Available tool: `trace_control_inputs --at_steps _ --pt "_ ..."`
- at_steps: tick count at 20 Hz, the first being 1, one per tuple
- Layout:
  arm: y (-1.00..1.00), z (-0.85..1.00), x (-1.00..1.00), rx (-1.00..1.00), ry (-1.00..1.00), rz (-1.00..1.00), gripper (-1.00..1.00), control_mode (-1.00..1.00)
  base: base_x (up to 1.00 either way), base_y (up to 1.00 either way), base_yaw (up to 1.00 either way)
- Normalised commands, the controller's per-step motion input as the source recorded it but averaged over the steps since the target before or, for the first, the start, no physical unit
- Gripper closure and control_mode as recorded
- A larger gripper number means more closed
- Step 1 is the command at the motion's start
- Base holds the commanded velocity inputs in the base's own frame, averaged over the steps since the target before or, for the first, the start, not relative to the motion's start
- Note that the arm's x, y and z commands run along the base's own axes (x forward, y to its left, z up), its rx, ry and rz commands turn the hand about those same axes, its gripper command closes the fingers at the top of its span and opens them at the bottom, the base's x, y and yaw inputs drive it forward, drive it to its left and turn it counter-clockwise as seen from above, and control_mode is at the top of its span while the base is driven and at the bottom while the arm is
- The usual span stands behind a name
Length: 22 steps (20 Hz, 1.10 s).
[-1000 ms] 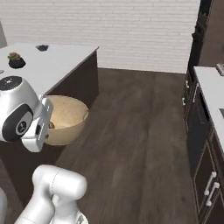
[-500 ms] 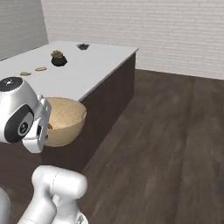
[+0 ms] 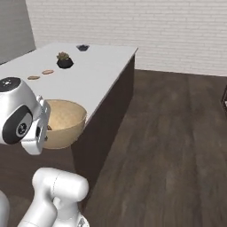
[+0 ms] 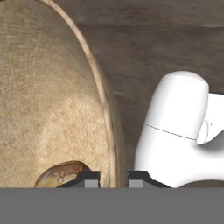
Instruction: Open the cabinet, pick up the bread from the cabinet and place it in the basket. Then move the basket to the dining counter.
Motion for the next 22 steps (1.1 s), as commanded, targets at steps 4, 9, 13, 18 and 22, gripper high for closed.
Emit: trace_control_inputs --at_steps 4,9,13,18,22 --pt "0.0 0.0 0.0 0.0 0.0 0.0 1.0 1.0 0.0 1.0 -0.26" --pt "0.0 0.0 0.0 0.0 0.0 0.0 1.0 1.0 0.13 0.99 -0.06" --pt "0.0 0.0 0.0 0.0 0.0 0.0 1.0 1.0 0.35 0.79 -0.01" --pt "0.0 0.0 0.0 0.0 0.0 0.0 1.0 1.0 0.52 0.32 0.0" --pt "0.0 0.0 0.0 0.0 0.0 0.0 1.0 1.0 0.5 0.27 0.0"
